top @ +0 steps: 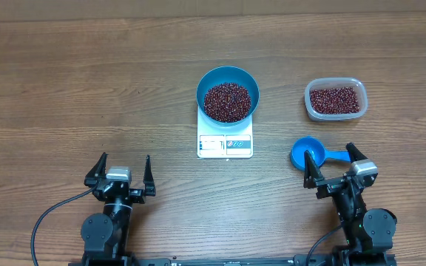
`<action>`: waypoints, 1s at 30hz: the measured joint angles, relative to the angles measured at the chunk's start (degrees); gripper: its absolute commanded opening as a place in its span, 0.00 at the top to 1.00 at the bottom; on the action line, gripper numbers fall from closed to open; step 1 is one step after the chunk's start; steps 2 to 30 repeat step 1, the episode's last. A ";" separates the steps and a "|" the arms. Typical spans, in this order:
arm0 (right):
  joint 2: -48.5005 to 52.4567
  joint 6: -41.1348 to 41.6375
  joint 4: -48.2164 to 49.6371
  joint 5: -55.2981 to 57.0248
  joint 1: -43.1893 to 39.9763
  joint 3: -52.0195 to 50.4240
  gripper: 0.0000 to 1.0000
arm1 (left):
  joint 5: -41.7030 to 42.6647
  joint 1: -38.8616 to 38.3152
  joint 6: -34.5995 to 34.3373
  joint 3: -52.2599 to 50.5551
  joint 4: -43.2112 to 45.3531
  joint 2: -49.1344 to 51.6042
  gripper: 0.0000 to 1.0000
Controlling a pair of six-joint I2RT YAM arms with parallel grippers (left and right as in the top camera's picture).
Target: Scoop item into bowl and weigh 150g on scale
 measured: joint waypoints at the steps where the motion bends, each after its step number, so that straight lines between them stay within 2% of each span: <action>1: 0.00 0.02 0.02 0.00 0.00 0.00 0.00 | 0.02 0.00 0.00 -0.02 0.00 0.00 0.01; 30: 0.00 0.02 0.02 0.00 0.00 0.00 0.00 | 0.02 0.00 0.00 -0.02 0.00 0.00 0.01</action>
